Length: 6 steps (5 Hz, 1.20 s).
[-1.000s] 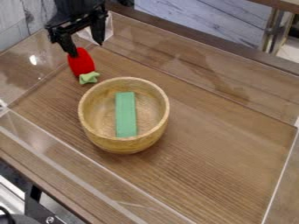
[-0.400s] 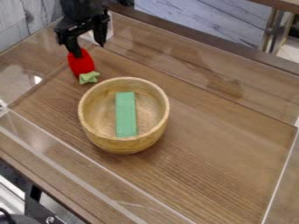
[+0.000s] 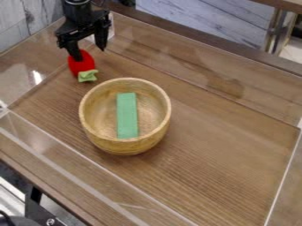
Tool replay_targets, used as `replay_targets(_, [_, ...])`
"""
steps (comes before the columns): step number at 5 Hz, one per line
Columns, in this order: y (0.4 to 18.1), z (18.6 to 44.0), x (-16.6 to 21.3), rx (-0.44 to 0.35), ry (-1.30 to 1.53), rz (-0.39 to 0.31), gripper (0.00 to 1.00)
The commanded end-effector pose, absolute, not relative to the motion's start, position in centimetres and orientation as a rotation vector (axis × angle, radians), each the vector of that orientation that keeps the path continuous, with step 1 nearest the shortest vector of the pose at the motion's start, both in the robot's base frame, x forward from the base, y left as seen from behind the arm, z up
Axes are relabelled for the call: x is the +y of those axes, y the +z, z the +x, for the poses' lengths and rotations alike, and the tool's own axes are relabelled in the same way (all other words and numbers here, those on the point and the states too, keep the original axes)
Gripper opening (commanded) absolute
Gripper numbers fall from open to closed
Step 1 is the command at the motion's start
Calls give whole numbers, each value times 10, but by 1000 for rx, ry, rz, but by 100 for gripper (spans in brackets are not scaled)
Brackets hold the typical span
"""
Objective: Move the red fruit to the right
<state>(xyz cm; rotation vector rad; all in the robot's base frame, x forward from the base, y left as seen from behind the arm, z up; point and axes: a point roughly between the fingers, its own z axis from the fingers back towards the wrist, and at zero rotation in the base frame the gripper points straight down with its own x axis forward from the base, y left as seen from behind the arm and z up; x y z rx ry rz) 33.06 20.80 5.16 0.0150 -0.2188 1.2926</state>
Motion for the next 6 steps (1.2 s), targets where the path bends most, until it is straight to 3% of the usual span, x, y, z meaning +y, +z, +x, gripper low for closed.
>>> replay_targets(1, [68, 338, 216, -285, 1265, 16, 100])
replay_targets(2, [54, 333, 215, -285, 1232, 27, 0])
replay_targets(4, [92, 347, 197, -298, 1314, -27, 0])
replay_targets(6, [126, 341, 173, -295, 1199, -115, 0])
